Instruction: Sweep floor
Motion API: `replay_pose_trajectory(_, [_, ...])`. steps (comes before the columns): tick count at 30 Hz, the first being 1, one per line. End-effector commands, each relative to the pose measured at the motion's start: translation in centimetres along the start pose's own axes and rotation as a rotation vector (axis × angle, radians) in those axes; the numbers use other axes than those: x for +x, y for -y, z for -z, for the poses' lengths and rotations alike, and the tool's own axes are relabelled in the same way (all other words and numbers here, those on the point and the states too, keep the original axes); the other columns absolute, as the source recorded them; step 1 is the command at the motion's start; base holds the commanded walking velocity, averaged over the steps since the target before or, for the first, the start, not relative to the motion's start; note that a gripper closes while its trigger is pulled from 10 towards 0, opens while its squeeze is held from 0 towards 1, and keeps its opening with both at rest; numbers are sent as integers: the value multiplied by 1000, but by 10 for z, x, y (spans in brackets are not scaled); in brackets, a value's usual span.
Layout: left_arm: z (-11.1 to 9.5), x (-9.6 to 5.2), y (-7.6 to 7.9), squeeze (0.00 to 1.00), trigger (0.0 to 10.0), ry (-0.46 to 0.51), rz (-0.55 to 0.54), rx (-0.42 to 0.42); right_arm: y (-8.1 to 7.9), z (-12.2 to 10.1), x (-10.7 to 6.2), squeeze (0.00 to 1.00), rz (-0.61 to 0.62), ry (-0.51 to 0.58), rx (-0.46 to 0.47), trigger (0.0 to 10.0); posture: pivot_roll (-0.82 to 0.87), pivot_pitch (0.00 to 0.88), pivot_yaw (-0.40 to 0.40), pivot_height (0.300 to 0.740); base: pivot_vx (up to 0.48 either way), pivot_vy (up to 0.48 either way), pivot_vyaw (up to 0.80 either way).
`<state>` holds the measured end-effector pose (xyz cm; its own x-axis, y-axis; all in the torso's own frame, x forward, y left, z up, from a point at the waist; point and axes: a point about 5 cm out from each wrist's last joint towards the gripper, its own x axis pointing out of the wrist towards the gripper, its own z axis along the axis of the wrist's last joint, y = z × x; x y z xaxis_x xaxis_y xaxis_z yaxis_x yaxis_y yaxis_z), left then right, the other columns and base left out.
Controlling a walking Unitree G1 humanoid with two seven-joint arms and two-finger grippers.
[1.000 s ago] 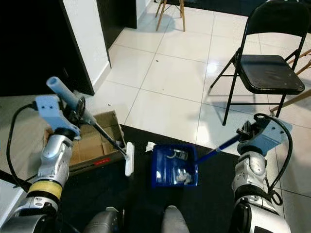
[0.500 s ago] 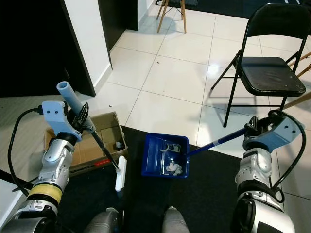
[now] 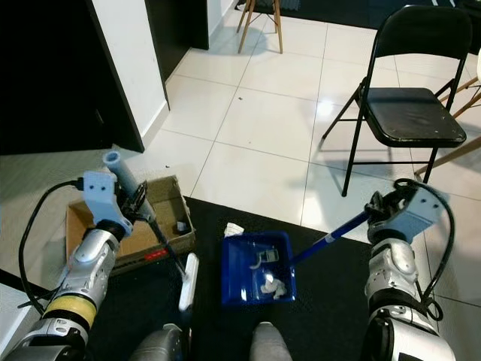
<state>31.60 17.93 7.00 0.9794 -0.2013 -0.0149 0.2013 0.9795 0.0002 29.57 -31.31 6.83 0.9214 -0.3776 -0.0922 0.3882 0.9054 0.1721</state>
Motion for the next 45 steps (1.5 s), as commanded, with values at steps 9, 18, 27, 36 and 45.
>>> replay_pose_trajectory(9, [18, -19, -26, 0, 10000, -66, -119, 21, 15, 4, -6, 0, 54, -4, -5, 10000, -30, 63, 2, 740, 0, 0, 0])
replay_pose_trajectory(18, [19, -18, -11, 0, 10000, -57, -29, 37, 17, 3, -7, 0, 70, 1, -12, 10000, -30, 63, 5, 740, 0, 0, 0])
replay_pose_trajectory(27, [17, -14, -5, 0, 10000, -42, -23, 16, 18, 4, -7, 0, 72, -5, -13, 10000, -32, 72, 0, 740, 0, 0, 0])
replay_pose_trajectory(36, [20, -14, 1, 0, 10000, -46, -11, 14, 10, 10, -8, 0, 59, -22, -5, 10000, -29, 78, -1, 740, 0, 0, 0])
replay_pose_trajectory(45, [20, -11, 7, 0, 10000, -48, 0, 21, 8, 12, -9, 0, 54, -24, -5, 10000, -29, 83, 2, 740, 0, -114, 0])
